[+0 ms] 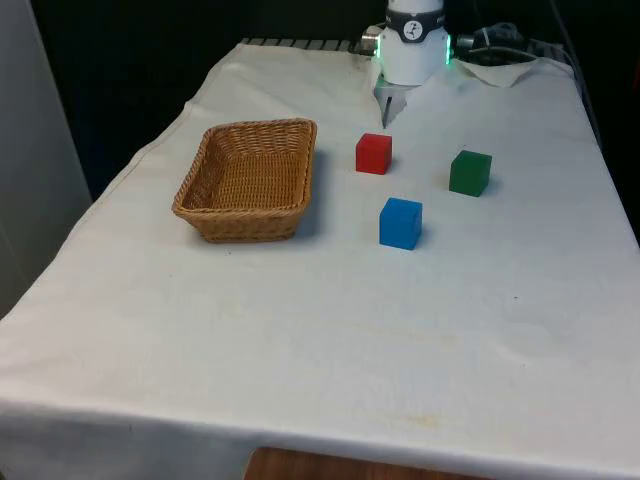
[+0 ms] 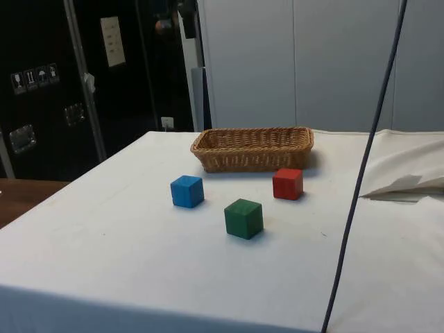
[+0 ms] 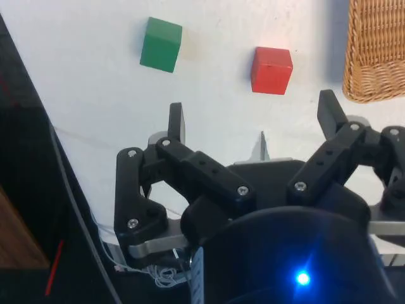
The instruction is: Pick up the blue cube and place it into the basket.
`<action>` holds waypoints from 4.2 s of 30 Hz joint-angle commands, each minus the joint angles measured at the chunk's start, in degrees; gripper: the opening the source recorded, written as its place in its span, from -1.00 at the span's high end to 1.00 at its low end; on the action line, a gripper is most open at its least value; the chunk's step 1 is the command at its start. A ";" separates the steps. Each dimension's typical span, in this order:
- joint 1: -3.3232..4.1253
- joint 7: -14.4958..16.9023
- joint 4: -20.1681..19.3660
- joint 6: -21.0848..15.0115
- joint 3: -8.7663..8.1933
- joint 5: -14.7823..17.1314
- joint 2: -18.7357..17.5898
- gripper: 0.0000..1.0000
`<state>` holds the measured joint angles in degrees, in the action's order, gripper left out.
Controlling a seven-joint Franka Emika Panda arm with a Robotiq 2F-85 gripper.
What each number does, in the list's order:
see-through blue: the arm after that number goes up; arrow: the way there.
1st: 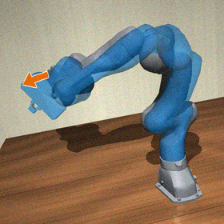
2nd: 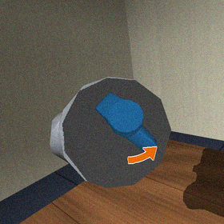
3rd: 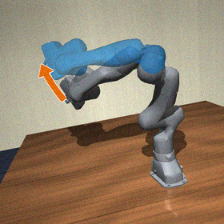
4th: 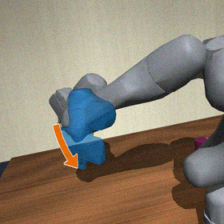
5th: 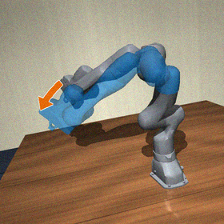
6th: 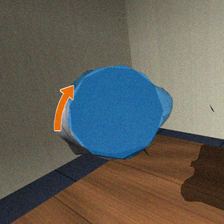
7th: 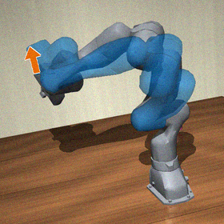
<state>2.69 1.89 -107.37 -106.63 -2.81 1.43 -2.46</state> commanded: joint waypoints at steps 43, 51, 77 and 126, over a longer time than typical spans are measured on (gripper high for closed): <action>0.63 -10.20 -5.27 -15.24 6.30 -5.27 -5.33 -1.00; 0.63 -10.71 -7.28 -19.14 6.25 -6.25 -6.59 -1.00; 0.74 -12.66 -11.63 -29.45 6.13 -9.28 -11.75 -1.00; 0.80 -18.96 -13.64 -39.59 3.72 -11.92 -20.11 -1.00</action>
<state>3.15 -16.21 -120.89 -145.42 1.49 -9.57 -22.46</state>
